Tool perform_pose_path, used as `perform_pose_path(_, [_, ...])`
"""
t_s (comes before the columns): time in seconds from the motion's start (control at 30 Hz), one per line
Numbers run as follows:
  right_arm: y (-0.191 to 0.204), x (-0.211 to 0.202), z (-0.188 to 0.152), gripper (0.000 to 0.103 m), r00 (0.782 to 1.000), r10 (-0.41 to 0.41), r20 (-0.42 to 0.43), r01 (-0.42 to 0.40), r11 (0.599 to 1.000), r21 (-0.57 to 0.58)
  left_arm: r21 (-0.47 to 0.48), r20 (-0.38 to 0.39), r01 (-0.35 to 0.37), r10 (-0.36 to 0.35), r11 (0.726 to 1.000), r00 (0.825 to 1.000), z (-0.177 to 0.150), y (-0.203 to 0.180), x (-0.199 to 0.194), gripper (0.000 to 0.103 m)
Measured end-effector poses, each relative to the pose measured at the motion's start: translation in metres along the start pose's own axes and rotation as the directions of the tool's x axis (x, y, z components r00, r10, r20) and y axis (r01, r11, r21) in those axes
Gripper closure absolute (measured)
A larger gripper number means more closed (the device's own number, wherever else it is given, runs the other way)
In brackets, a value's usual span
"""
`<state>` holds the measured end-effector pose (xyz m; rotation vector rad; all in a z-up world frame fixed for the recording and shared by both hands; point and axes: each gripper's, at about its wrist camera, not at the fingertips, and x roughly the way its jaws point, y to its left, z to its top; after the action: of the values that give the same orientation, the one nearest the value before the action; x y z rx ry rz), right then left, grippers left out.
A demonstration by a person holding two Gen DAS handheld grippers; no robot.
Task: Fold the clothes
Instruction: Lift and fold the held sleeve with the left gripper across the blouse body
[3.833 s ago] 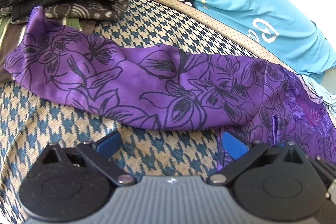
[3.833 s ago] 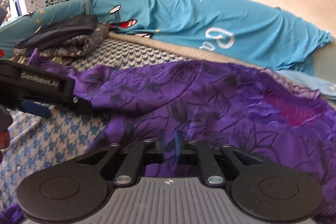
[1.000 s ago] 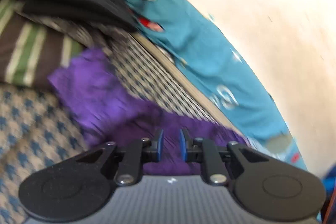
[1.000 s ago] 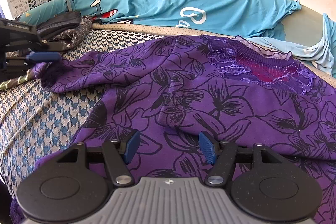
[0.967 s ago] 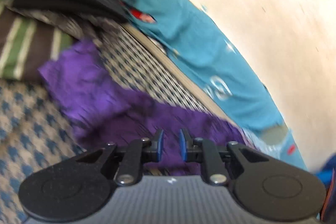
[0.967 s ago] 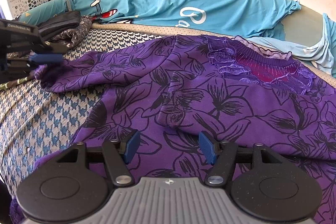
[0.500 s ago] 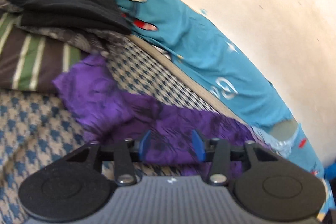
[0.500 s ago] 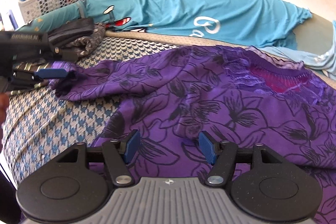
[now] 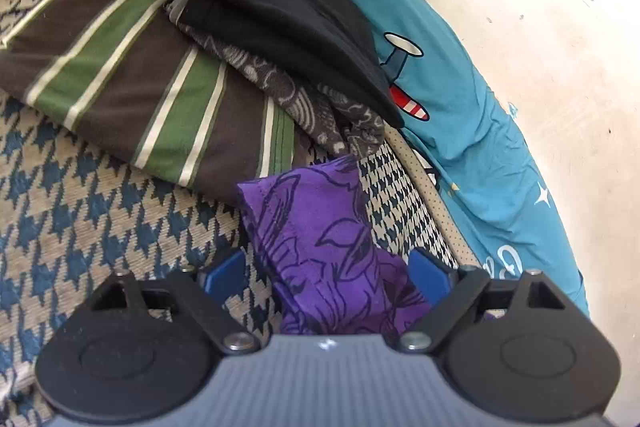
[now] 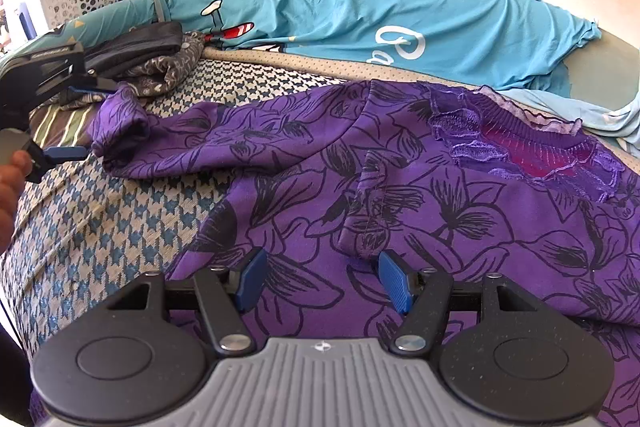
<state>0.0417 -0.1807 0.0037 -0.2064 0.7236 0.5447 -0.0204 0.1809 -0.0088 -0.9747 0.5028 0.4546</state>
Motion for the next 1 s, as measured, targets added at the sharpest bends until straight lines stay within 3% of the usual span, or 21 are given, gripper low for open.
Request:
perform_pose_path(0.13, [0.000, 0.002, -0.001, 0.042, 1.000, -0.001, -0.006, 0.001, 1.000, -0.003, -0.027, -0.007, 0.011, -0.011, 1.000, 1.000, 0.000, 0.002, 0.011, 0.012])
perform_pose_path(0.23, [0.000, 0.002, -0.001, 0.042, 1.000, -0.002, -0.009, 0.002, 1.000, -0.002, -0.041, -0.005, 0.036, -0.036, 0.999, 0.999, -0.002, 0.000, 0.013, 0.021])
perform_pose_path(0.3, [0.000, 0.002, -0.002, 0.042, 1.000, -0.004, -0.009, 0.004, 1.000, -0.002, -0.022, -0.018, 0.037, -0.038, 0.999, 0.999, -0.004, -0.004, 0.014, 0.048])
perform_pose_path(0.37, [0.000, 0.002, -0.001, 0.042, 1.000, -0.006, -0.007, 0.006, 1.000, -0.003, -0.003, -0.030, 0.044, -0.044, 0.999, 0.999, -0.007, -0.008, 0.016, 0.065])
perform_pose_path(0.47, [-0.001, 0.001, -0.001, 0.042, 1.000, -0.006, -0.006, 0.006, 1.000, -0.001, 0.062, -0.021, 0.059, -0.057, 0.996, 0.998, -0.013, -0.019, 0.013, 0.080])
perform_pose_path(0.53, [-0.001, 0.002, -0.001, 0.042, 1.000, -0.008, -0.006, 0.008, 1.000, -0.001, 0.119, -0.025, 0.063, -0.061, 0.991, 0.998, -0.018, -0.029, 0.013, 0.083])
perform_pose_path(0.73, [-0.003, 0.000, 0.000, 0.042, 1.000, -0.007, 0.003, 0.006, 1.000, 0.006, 0.164, -0.104, 0.106, -0.090, 0.981, 0.991, -0.034, -0.041, 0.018, 0.083])
perform_pose_path(0.87, [-0.003, 0.000, 0.004, 0.042, 1.000, 0.009, 0.018, -0.009, 1.000, 0.020, 0.189, -0.198, 0.141, -0.103, 0.972, 0.975, -0.048, -0.045, 0.028, 0.083])
perform_pose_path(1.0, [-0.002, -0.003, 0.009, 0.042, 0.999, 0.020, 0.049, -0.021, 0.999, 0.026, 0.248, -0.236, 0.170, -0.110, 0.954, 0.965, -0.064, -0.055, 0.031, 0.083])
